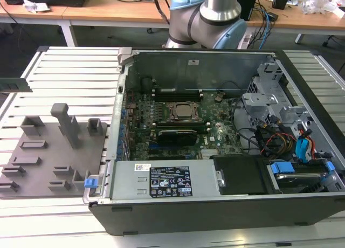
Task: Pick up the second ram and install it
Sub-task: 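Pick up the second ram and move it above second insertion slot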
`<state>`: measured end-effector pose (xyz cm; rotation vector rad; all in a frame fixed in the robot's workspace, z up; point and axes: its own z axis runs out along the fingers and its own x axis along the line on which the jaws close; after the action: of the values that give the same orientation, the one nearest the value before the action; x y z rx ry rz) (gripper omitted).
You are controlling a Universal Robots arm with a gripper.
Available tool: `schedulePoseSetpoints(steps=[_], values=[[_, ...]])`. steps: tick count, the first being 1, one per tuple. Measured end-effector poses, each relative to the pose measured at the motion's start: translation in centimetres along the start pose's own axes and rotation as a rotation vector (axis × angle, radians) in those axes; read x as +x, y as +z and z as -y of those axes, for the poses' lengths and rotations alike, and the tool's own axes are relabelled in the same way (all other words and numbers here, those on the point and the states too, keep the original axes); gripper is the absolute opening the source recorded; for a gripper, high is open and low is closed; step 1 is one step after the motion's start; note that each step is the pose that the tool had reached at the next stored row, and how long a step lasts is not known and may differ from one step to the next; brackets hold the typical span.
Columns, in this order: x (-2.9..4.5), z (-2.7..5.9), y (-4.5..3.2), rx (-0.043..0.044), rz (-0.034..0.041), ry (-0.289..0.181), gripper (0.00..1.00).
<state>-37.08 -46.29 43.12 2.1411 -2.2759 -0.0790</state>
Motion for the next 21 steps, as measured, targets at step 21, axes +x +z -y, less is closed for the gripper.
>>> schedulePoseSetpoints(steps=[21], values=[[-3.90, 4.31, -0.11, -0.0035, -0.0002, 0.000, 0.13]])
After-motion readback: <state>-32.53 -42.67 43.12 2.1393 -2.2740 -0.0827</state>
